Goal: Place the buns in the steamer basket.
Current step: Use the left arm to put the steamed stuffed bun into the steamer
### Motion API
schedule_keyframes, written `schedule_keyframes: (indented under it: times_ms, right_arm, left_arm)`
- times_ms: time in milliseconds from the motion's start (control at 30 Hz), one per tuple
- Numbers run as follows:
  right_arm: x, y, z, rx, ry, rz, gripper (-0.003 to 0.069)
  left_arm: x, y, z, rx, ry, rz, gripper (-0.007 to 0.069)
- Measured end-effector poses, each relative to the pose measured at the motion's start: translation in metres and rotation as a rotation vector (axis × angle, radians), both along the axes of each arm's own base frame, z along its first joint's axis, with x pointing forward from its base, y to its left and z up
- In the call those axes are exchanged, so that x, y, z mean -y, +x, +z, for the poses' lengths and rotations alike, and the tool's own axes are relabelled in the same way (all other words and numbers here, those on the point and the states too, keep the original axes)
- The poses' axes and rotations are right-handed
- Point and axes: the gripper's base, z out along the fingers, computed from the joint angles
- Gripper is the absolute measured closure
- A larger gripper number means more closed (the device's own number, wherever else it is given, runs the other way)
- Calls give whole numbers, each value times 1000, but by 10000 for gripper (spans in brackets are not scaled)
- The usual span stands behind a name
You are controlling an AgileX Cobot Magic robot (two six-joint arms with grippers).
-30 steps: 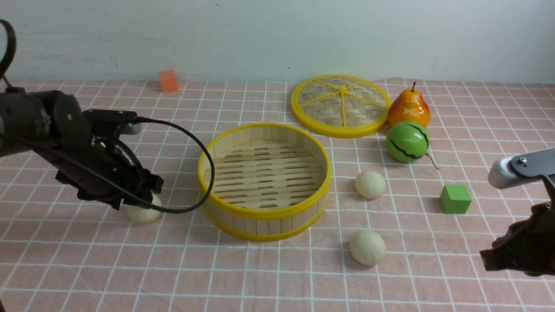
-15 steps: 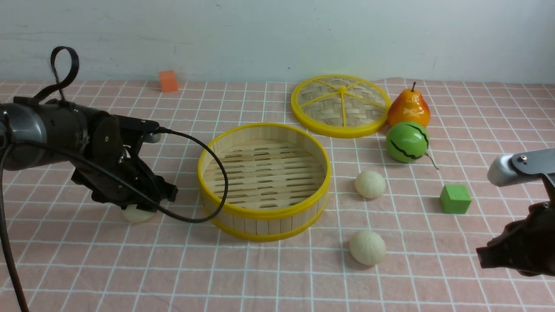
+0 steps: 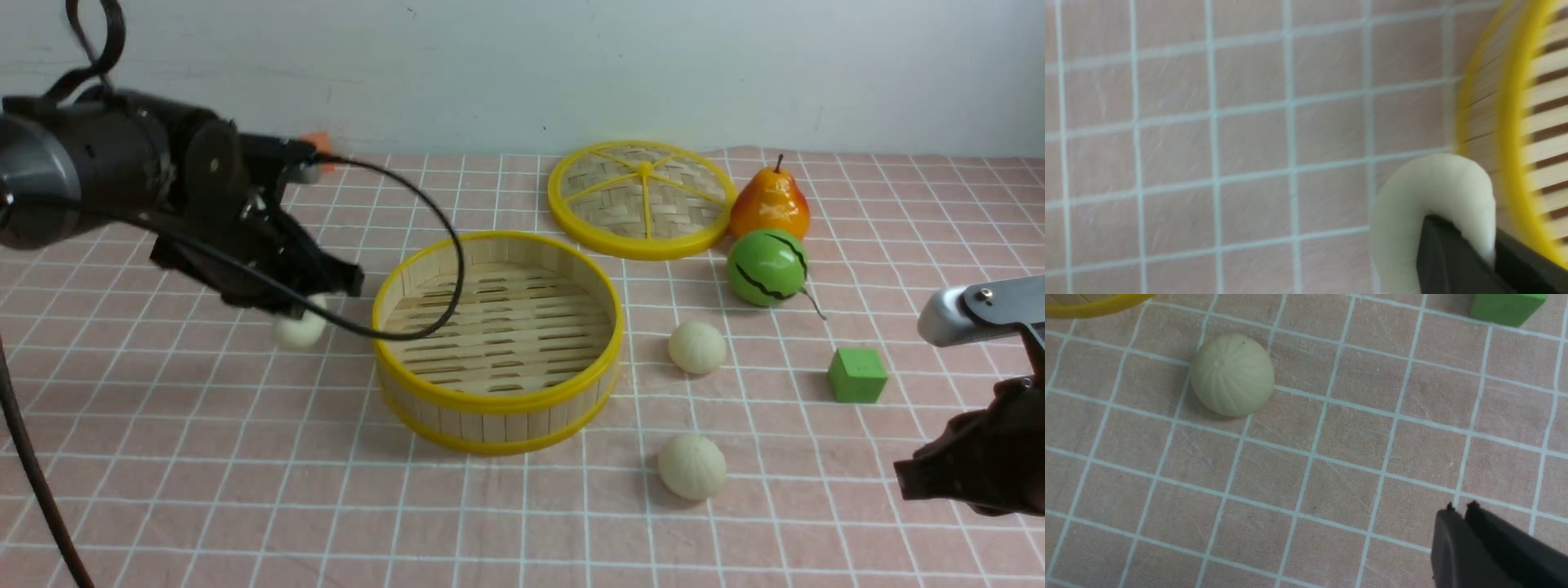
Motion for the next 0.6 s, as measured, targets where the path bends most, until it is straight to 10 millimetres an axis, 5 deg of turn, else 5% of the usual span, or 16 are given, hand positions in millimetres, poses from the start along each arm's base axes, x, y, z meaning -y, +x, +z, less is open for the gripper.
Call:
schedule_keyframes:
  times_ms: [167,267,433,500,600]
  right_arm:
    - [0,2,-4,-16,-3,0,615]
    - [-1,3,-5,-23,-2,-1,610]
    - [-1,3,-5,-23,-2,-1,604]
    - [-1,3,-5,-23,-1,-2,601]
    - [-2,2,-6,-45,23,-11,596]
  left_arm:
    - [51,-2,27,100,-18,-125,626]
    - [79,10,1,98,51,-187,626]
    - [92,25,-43,39,139,-214,603]
    - [95,29,-61,4,149,-217,529]
    - [98,29,-61,-13,99,-196,354]
